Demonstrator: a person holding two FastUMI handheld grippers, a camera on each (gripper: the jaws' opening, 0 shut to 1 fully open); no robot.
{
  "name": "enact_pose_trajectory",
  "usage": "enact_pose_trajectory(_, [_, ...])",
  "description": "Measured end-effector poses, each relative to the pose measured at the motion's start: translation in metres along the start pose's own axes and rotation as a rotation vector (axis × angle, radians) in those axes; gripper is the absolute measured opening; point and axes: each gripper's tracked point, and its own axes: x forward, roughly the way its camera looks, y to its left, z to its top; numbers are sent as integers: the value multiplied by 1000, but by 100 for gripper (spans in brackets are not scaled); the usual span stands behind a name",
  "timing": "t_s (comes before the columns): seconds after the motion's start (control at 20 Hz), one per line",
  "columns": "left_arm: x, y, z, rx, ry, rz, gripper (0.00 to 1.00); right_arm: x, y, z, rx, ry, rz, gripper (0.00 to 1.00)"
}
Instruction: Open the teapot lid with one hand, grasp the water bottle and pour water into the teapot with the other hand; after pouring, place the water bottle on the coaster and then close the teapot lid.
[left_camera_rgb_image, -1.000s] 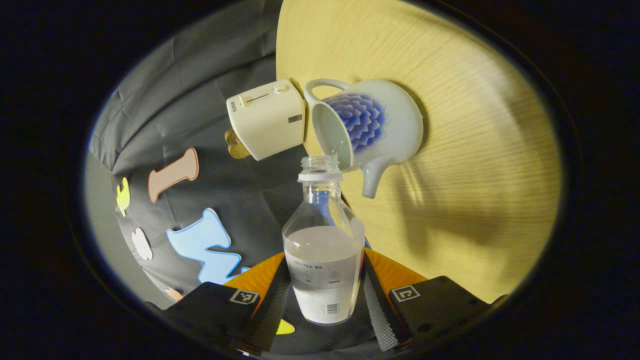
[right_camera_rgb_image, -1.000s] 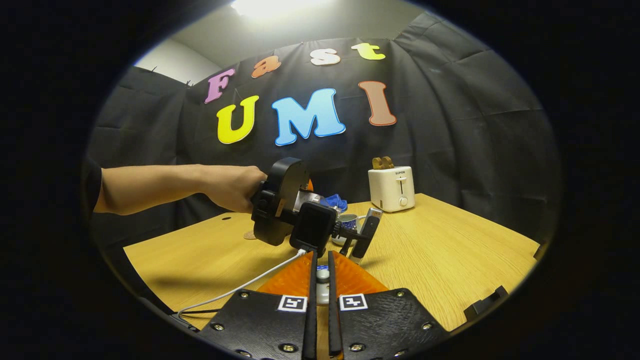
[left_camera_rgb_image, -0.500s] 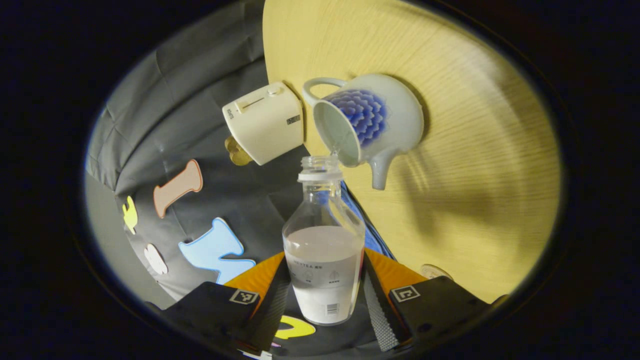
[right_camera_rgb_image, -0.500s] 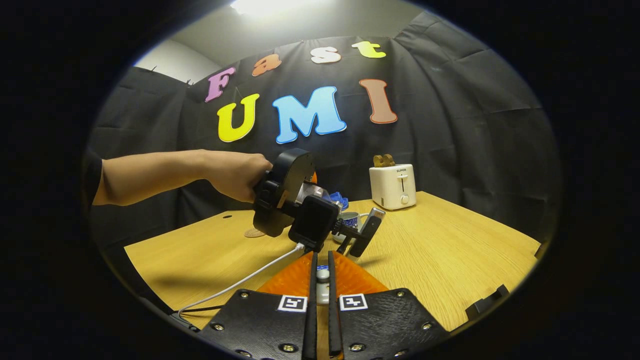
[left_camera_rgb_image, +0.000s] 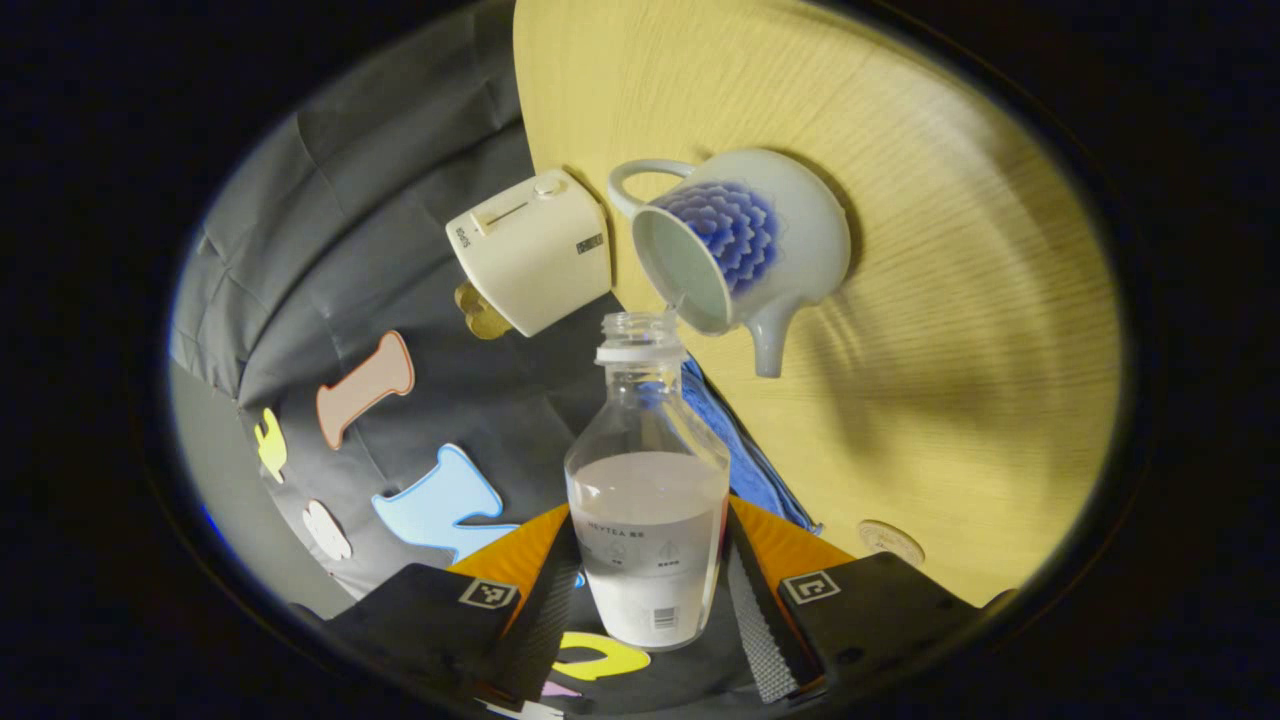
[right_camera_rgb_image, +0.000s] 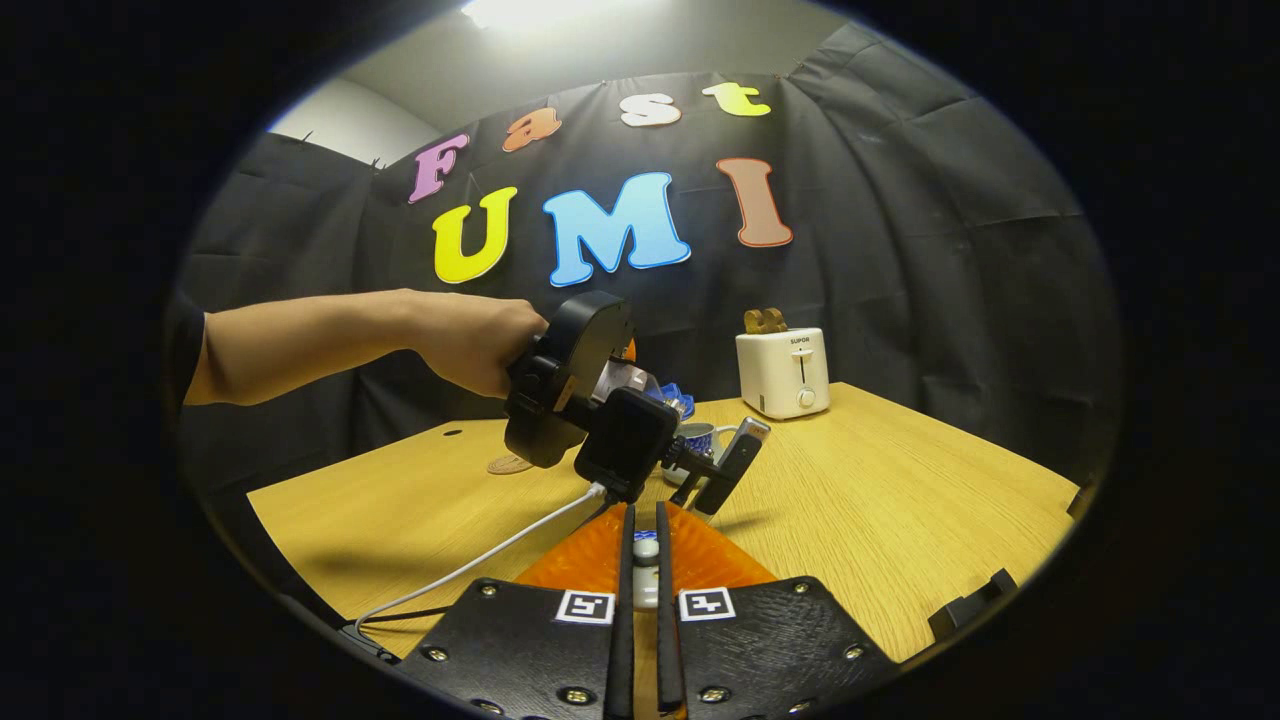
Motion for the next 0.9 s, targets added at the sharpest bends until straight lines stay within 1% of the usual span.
enact_pose_trajectory(0.25, [1, 2, -2, 14, 0, 6, 87, -1, 1, 0, -4, 1, 1, 9])
enact_pose_trajectory(0.35, [2, -1, 5, -18, -29, 8, 88, -1, 1, 0, -6, 4, -1, 9])
enact_pose_trajectory(0.45, [3, -9, 9, -76, -52, 1, 88, -1, -2, 3, -12, -7, -9, 9])
enact_pose_trajectory(0.65, [3, -26, 9, -255, -95, -10, 88, 0, -6, 15, -22, -43, -29, 9])
enact_pose_trajectory(0.8, [-2, -29, 6, -448, -136, 4, 89, 1, -7, 21, -28, -55, -33, 9])
enact_pose_trajectory(0.85, [-7, -29, -1, -546, -148, 33, 88, 3, -4, 25, -35, -63, -32, 9])
enact_pose_trajectory(0.9, [-11, -31, -10, -605, -143, 44, 87, 3, -2, 28, -40, -71, -31, 9])
